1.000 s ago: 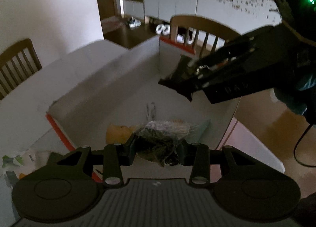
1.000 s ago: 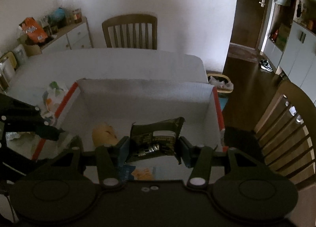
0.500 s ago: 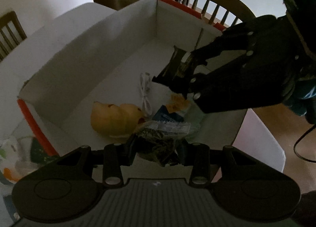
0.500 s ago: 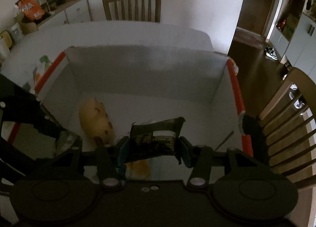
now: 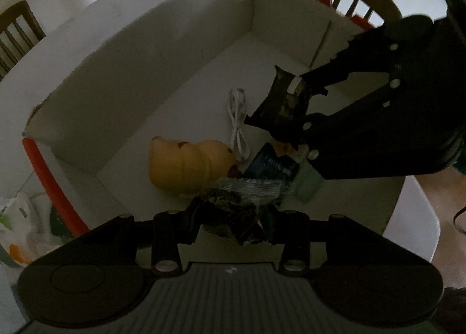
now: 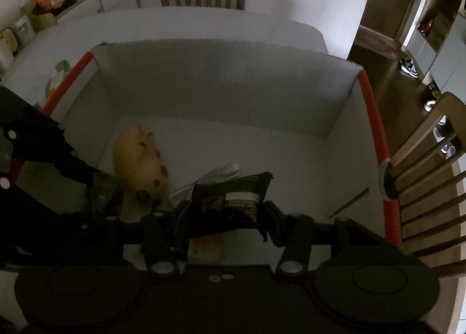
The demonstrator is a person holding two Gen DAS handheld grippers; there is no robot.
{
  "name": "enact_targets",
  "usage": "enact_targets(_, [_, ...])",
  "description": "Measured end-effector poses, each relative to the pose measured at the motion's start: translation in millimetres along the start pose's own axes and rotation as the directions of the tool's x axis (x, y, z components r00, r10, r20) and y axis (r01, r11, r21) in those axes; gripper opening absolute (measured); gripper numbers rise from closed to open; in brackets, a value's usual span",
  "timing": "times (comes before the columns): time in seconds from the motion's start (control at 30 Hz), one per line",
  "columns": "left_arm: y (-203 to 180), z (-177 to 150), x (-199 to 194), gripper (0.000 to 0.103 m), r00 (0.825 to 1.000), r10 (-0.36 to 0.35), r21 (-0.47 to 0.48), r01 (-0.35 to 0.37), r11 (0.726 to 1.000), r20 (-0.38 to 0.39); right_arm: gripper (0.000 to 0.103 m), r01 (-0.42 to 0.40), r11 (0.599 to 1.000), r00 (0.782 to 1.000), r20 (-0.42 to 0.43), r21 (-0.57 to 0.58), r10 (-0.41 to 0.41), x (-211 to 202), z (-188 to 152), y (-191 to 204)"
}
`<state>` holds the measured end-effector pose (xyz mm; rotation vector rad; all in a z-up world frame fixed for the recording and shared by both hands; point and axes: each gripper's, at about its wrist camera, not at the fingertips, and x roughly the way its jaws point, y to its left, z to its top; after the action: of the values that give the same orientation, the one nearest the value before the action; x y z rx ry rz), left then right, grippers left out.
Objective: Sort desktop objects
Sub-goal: 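Lower both tools into the box and open them to release both items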
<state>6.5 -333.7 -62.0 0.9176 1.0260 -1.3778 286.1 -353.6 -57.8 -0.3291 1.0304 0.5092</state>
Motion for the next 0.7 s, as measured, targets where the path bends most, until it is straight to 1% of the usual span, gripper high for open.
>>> enact_targets(0.13, [-2.5,-0.7,7.6,0.041,1.0,0.015,0.02,-0.014,1.0,-0.022,0.053,-0.005,1.0,1.0,-0.023,-0.005,0.005,4.7,-1.4,0.8])
enact_targets(0.4, [-2.9,-0.8,11.6,0.041,0.999,0.015,0.027,-0.014,1.0,-0.039,0.055,-0.005,1.0,1.0,-0.021,-0.003,0.004,4.6,-0.3,0.1])
enact_targets(0.5, [-2.0,-0.8,9.6,0.041,0.999,0.012,0.022,-0.012,1.0,-0.031,0.058,-0.006,1.0,1.0,-0.016,-0.006,0.006,3.4,0.5,0.3])
enact_targets(0.53, [-2.8,-1.0,10.3,0.042,0.999,0.014,0.021,-0.013,1.0,-0.031,0.061,-0.009,1.0,1.0,-0.014,-0.003,0.009,2.9,0.0,-0.4])
enact_targets(0.57, [-2.4,-0.8,9.9,0.043,0.999,0.015,0.019,-0.014,1.0,-0.028,0.064,-0.013,1.0,1.0,-0.01,0.001,0.013,1.8,0.0,-2.0])
enact_targets(0.63, [-2.2,-0.8,8.2,0.047,1.0,0.017,0.015,-0.016,1.0,-0.017,0.066,-0.019,1.0,1.0,0.003,0.006,0.019,-1.1,-0.1,-3.1])
enact_targets(0.7, [-1.4,-0.6,5.3,0.05,1.0,0.017,0.008,-0.017,1.0,-0.002,0.072,-0.021,1.0,1.0,0.014,0.008,0.021,-4.2,0.1,-3.4])
